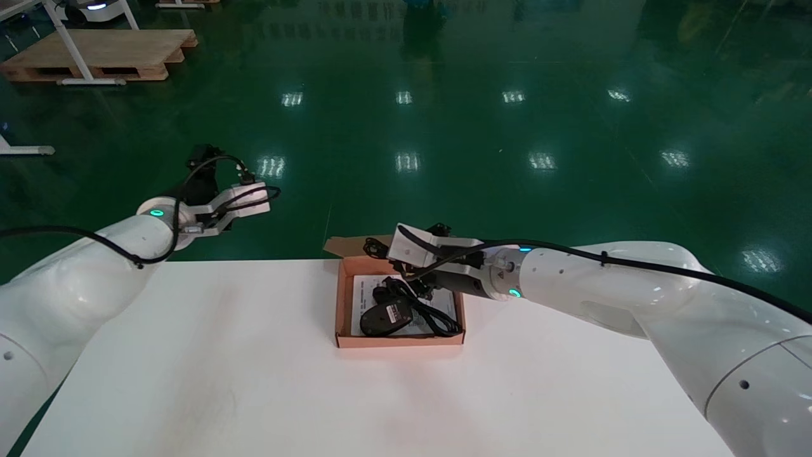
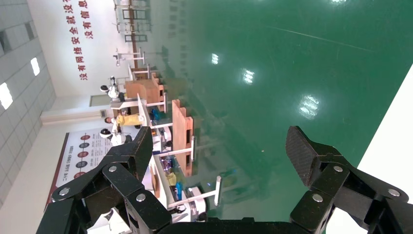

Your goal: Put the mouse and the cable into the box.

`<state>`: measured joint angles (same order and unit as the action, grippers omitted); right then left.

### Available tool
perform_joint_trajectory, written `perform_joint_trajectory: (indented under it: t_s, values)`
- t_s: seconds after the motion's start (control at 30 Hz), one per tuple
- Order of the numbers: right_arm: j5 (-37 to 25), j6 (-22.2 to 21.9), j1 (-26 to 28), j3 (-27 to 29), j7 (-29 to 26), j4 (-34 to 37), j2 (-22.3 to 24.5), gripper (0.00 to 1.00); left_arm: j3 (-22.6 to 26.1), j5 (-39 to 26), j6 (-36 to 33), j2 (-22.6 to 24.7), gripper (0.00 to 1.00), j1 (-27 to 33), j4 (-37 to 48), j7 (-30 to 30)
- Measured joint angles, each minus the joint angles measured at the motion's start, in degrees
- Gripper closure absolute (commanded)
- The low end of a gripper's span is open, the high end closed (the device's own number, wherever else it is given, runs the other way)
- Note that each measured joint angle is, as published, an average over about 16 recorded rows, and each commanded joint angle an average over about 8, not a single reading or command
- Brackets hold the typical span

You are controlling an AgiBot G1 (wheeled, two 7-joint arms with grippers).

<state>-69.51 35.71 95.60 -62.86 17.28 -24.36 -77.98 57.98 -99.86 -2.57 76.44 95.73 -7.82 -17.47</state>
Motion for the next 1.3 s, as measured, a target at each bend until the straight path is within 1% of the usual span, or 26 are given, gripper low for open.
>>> perform_joint_trajectory:
  t_s: [0.33,0.57,0.8,1.3]
  values:
    - [-0.1,0.3,0.0,0.4,0.0,-0.3,0.2,0.00,-0.2,0.2,-0.3,-0.2,0.00,-0.1,-0.3,0.1]
    - [0.8,2.0,-1.1,2.1,-1.0,-2.0,1.6,0.00,-1.9,2.7,-3.8,-1.9,0.00,-1.6,-3.0,1.3]
    - [3.2,6.2,-4.0,6.0,-3.4,-6.1,5.1,0.00,-5.8,8.0,-11.4,-5.7,0.00,-4.7,-9.0,3.8]
    - [10.1,18.6,-12.5,17.6,-10.3,-18.3,15.8,0.00,-16.3,22.5,-32.2,-16.0,0.00,-13.2,-25.4,10.9]
